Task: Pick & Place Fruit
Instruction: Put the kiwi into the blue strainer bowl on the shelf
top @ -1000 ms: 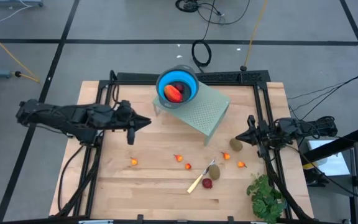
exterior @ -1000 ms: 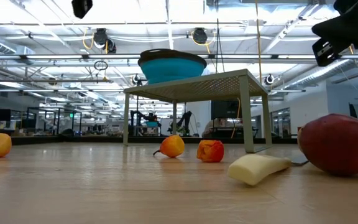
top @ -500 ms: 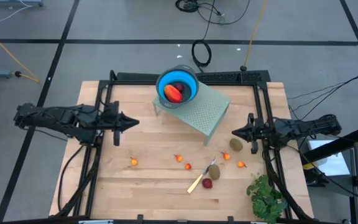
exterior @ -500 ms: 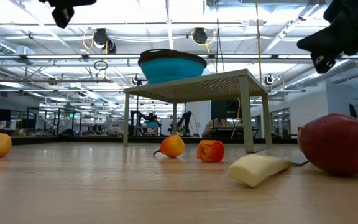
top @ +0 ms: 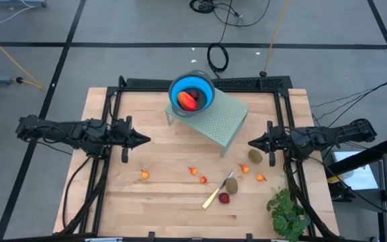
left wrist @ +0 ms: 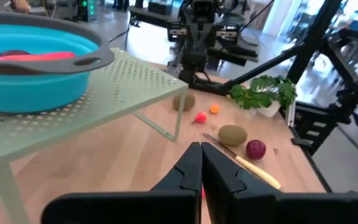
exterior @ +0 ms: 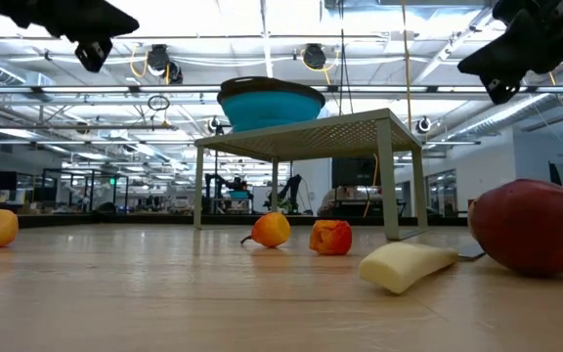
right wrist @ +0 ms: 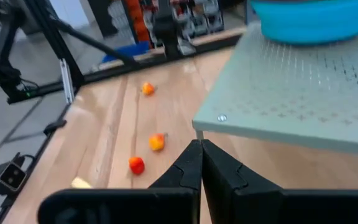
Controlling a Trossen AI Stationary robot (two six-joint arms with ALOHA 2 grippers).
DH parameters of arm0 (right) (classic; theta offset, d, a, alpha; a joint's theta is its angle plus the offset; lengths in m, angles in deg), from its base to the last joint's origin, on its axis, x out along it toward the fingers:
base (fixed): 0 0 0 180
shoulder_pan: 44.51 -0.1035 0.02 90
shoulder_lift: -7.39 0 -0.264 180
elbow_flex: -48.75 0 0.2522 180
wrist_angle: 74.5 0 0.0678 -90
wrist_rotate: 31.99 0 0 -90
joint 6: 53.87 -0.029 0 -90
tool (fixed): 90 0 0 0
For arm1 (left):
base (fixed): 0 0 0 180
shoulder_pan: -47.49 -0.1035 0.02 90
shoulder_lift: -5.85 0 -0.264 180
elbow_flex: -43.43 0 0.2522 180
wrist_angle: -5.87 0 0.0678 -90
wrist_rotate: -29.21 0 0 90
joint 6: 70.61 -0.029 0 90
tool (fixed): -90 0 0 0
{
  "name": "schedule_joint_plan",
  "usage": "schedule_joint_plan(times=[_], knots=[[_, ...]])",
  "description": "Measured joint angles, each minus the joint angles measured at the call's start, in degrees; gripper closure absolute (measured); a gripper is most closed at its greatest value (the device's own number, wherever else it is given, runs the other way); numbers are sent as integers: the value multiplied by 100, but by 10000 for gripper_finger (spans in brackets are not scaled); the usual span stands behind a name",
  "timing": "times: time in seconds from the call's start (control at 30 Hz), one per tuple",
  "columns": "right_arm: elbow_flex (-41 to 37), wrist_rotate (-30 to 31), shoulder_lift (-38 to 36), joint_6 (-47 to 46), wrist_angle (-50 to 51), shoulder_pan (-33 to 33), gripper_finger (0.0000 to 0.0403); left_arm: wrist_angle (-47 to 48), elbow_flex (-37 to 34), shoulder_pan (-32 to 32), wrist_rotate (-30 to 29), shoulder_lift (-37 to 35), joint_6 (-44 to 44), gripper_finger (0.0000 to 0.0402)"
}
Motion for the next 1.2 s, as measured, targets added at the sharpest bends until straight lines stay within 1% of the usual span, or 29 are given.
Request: schedule_joint_plan(times=[0.13, 0.23, 0.33, 0.4, 0.5, 0.67, 0.83, 0.9, 0.97, 1.07, 1.2], knots=[[459, -17, 353, -320, 713, 0, 403, -346, -412, -86, 183, -251, 3, 396], [709, -26, 583, -545, 1084, 0, 403, -473, -635, -144, 336, -447, 56, 400], [917, -61, 807, -820, 1391, 0, 403, -518, -815, -198, 504, -646, 67, 396], [1036, -254, 972, -1009, 1619, 0, 403, -520, -887, -225, 620, -755, 59, 396], [1178, -496, 1229, -1297, 1846, -4, 403, -523, -978, -282, 757, -884, -8, 400], [1322, -503, 1639, -1692, 2090, -4, 403, -523, -1196, -400, 967, -982, -37, 398], [1523, -814, 2036, -2041, 2377, -4, 403, -525, -1265, -524, 1229, -984, 54, 395], [1647, -824, 2208, -2259, 2625, -4, 403, -532, -1265, -568, 1285, -984, -4, 398], [1810, -833, 2375, -2520, 2917, -4, 403, -545, -1265, -627, 1302, -984, -11, 400], [2137, -1016, 2632, -2836, 3497, -4, 403, -543, -1265, -713, 1343, -984, -9, 395], [2608, -1257, 2978, -3433, 4337, 7, 403, -543, -1265, -825, 1353, -984, -13, 400]])
